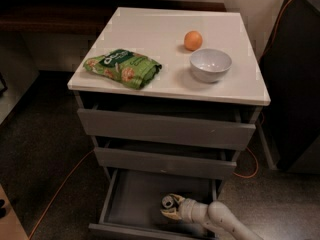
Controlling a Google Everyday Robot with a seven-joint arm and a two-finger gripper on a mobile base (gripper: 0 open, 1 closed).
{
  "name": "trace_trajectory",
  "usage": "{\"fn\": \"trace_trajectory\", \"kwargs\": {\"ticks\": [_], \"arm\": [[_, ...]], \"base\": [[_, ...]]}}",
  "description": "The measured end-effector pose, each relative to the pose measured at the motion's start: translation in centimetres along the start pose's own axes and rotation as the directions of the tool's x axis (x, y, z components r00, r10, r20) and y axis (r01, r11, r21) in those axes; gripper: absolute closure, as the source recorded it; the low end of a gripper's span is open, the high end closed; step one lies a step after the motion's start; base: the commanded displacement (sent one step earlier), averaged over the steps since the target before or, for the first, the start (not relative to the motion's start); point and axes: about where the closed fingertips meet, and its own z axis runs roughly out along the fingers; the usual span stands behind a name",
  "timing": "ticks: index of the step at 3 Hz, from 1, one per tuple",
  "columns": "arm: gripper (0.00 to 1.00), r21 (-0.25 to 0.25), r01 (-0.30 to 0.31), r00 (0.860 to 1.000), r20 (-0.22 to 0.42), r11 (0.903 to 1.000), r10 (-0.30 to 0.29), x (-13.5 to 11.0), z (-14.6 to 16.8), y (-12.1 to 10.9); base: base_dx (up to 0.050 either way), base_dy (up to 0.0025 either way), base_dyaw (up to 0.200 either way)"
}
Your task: Place green can into bottom drawer
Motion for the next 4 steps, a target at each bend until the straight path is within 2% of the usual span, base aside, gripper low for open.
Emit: {"fn": "trace_trajectory", "kwargs": {"ticks": [1, 2, 3, 4], "arm": [[0.75, -0.019, -0.019, 1.0, -0.02, 0.9996, 0.019, 1.05, 0.61, -0.42], [0.51, -0.021, -0.019, 1.0, -0.019, 0.9996, 0.019, 1.0, 0.76, -0.3], [0.2, -0.025, -0.02, 1.0, -0.017, 0.9995, 0.019, 0.94, 0.98, -0.05], [0.0, -0.028, -0.02, 1.0, -0.016, 0.9994, 0.02, 0.9, 1.13, 0.1]], "base": [[0.0, 0.0, 0.0], [0.0, 0.0, 0.0], [0.0, 0.0, 0.0], [0.0, 0.0, 0.0]]}}
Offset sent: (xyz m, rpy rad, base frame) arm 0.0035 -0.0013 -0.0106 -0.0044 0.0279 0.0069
